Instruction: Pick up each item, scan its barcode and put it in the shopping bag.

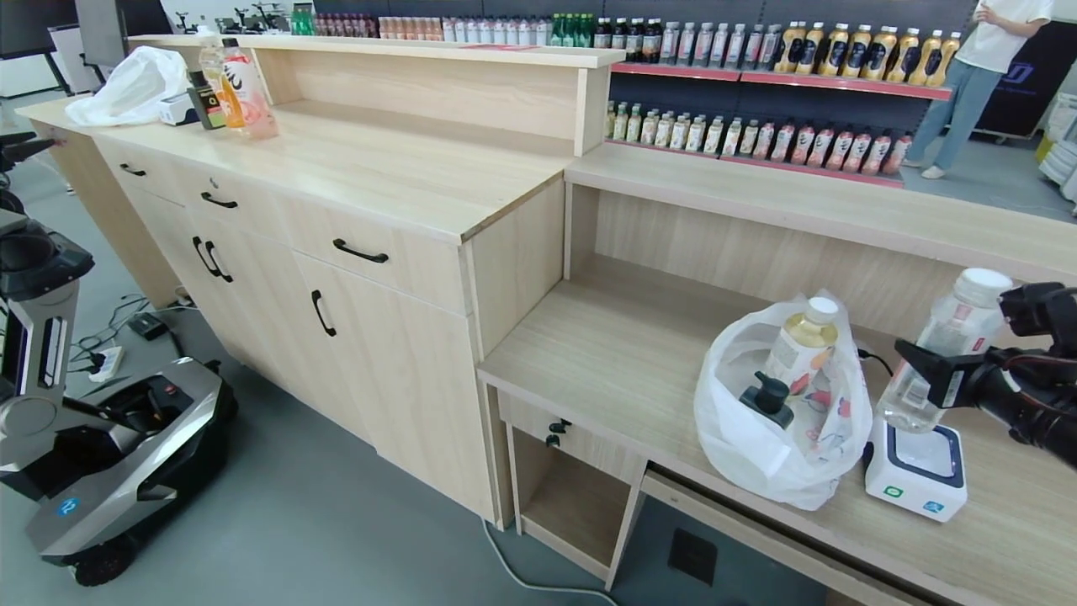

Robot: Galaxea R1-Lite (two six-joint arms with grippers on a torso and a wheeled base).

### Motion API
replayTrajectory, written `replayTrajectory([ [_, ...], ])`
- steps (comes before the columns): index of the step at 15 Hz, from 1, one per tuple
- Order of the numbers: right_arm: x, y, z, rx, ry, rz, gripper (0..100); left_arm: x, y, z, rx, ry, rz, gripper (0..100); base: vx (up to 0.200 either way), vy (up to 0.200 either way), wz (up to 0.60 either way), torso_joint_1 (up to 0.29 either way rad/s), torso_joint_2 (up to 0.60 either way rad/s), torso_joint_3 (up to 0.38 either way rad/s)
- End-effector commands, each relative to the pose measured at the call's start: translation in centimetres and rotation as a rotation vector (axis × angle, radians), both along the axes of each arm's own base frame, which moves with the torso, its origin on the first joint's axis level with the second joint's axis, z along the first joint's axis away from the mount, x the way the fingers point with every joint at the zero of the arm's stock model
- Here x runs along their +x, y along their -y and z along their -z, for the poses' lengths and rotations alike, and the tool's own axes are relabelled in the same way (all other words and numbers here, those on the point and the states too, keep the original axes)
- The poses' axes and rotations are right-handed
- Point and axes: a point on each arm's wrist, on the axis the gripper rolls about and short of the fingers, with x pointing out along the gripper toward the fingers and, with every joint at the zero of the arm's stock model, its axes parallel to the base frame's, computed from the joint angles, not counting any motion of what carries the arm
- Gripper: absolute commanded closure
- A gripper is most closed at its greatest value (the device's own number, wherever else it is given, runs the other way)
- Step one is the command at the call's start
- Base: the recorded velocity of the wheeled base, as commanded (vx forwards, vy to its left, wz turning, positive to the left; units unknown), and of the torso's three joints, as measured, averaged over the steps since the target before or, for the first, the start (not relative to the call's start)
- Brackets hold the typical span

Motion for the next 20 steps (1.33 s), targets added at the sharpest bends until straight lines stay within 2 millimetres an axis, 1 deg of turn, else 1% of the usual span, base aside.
replayTrajectory([
  [1,1.7,-0.1,2.3,0.017,-0.049,-0.056,100,0.0,0.0,0.0,0.000,0.000,-0.001,100,0.000,0.000,0.00,0.000,0.00,0.000],
  [3,2.5,-0.7,2.9,0.015,-0.033,-0.104,100,0.0,0.0,0.0,0.000,0.000,-0.001,100,0.000,0.000,0.00,0.000,0.00,0.000],
  [4,3.2,-1.2,3.4,0.009,-0.007,-0.161,100,0.0,0.0,0.0,0.000,0.000,-0.001,100,0.000,0.000,0.00,0.000,0.00,0.000],
  [6,3.8,-1.8,4.3,0.001,-0.001,-0.195,100,0.0,0.0,0.0,0.000,0.000,-0.001,100,0.000,0.000,0.00,0.000,0.00,0.000],
  [9,4.8,-1.8,5.0,-0.003,0.012,-0.199,100,0.0,0.0,0.0,0.000,0.000,-0.001,100,0.000,0.000,0.00,0.000,0.00,0.000],
  [10,5.3,-1.9,5.6,0.001,-0.001,-0.207,100,0.0,0.0,0.0,0.000,0.000,-0.001,100,0.000,0.000,0.00,0.000,0.00,0.000],
  [11,5.3,-1.9,5.7,0.001,-0.001,-0.207,100,0.0,0.0,0.0,0.000,0.000,-0.001,100,0.000,0.000,0.00,0.000,0.00,0.000],
  [15,6.6,-2.1,7.3,0.000,0.003,-0.219,100,0.0,0.0,0.0,0.000,0.000,-0.002,100,0.000,0.000,0.00,0.000,0.00,0.000],
  [20,7.6,-2.6,8.3,0.000,0.003,-0.239,100,0.0,0.0,0.0,0.000,0.000,-0.001,100,0.000,0.000,0.00,0.000,0.00,0.000],
])
